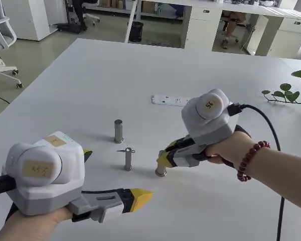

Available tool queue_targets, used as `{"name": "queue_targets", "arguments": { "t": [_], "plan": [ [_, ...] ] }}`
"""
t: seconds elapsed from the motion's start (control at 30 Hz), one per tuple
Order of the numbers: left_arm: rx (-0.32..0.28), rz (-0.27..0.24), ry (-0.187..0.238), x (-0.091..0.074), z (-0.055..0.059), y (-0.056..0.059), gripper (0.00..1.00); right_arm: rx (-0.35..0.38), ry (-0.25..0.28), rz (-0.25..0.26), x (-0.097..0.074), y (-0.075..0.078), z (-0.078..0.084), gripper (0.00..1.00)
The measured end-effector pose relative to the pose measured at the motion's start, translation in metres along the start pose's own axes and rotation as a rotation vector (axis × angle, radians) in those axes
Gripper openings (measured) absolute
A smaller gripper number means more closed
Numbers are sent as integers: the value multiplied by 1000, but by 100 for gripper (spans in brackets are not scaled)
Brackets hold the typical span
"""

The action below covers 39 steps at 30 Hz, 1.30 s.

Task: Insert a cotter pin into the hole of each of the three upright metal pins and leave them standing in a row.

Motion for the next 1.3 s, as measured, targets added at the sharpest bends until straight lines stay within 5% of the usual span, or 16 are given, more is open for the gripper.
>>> {"name": "queue_targets", "arguments": {
  "t": [0.9, 1.3],
  "plan": [
    [28, 4, 7, -7, 1, 7, 93, 28, 20, 41, -4, -24, 14, 8],
    [34, 15, 10, -6, 1, 8, 94, -24, 14, 38, -6, -26, 11, 13]
  ]
}}
Point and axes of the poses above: the centre of the closed fingertips' face, and the gripper's own axes: x roughly forward along the fingers, y roughly to its right, z roughly out of its underside, the point moved 8 cm from there along -x, roughly backward along the fingers, and after that the axes turned 12 degrees about y, right-handed, at the moved point
